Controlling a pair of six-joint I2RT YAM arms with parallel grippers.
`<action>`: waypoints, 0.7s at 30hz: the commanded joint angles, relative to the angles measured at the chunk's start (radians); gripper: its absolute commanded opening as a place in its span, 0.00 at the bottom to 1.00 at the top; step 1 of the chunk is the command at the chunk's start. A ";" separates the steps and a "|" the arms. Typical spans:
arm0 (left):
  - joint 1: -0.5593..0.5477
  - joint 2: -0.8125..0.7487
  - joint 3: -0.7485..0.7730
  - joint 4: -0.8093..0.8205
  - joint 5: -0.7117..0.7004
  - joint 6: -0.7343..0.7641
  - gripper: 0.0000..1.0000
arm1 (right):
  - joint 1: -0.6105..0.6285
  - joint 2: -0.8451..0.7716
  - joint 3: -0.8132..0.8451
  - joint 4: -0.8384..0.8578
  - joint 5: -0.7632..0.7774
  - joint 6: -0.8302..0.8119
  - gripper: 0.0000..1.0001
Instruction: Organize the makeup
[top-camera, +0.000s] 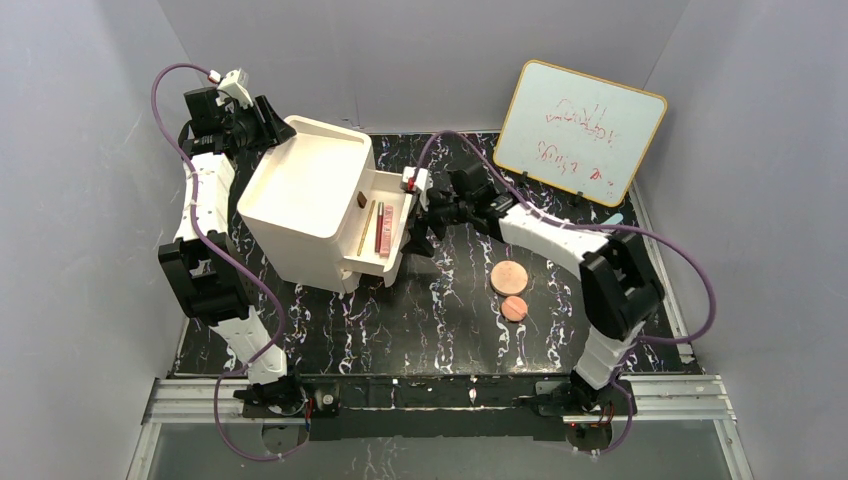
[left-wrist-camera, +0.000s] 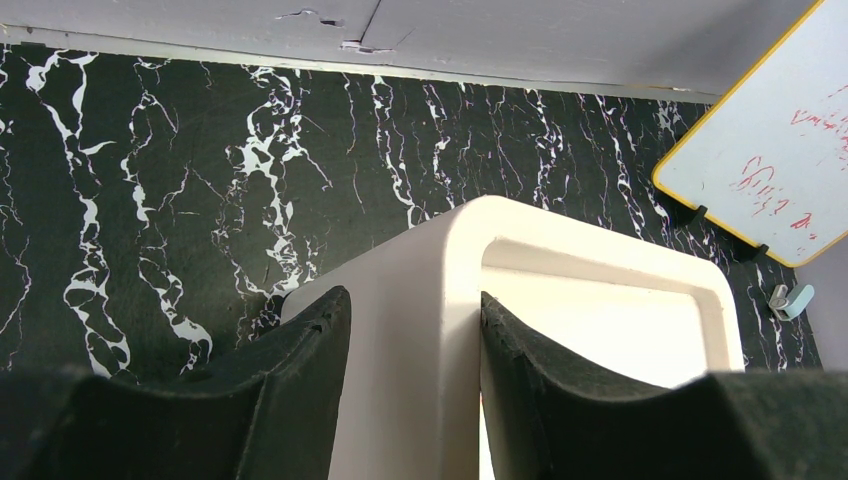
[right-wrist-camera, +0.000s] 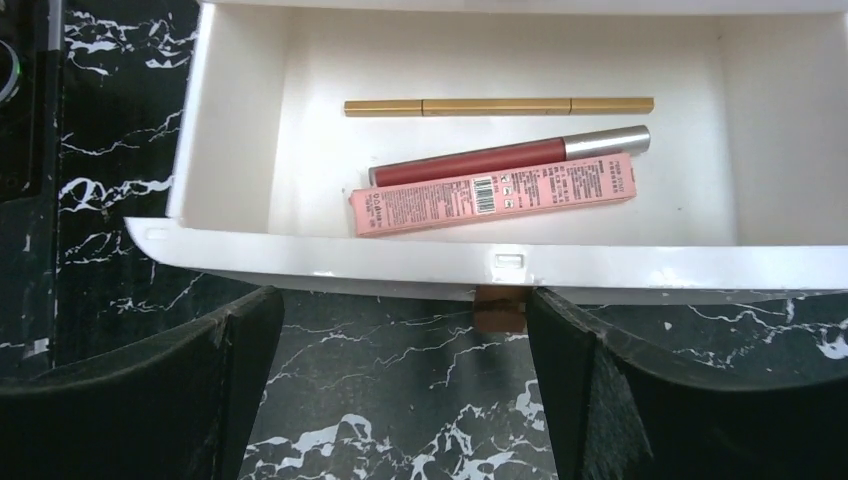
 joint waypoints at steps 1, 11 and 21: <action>-0.017 0.020 -0.006 -0.085 0.021 0.009 0.45 | -0.005 0.102 0.107 0.027 -0.077 -0.018 0.99; -0.017 0.029 -0.004 -0.084 0.023 0.008 0.45 | -0.009 0.273 0.274 0.037 -0.120 0.032 0.98; -0.017 0.037 -0.004 -0.085 0.022 0.006 0.45 | 0.069 0.363 0.385 0.226 -0.074 0.196 0.99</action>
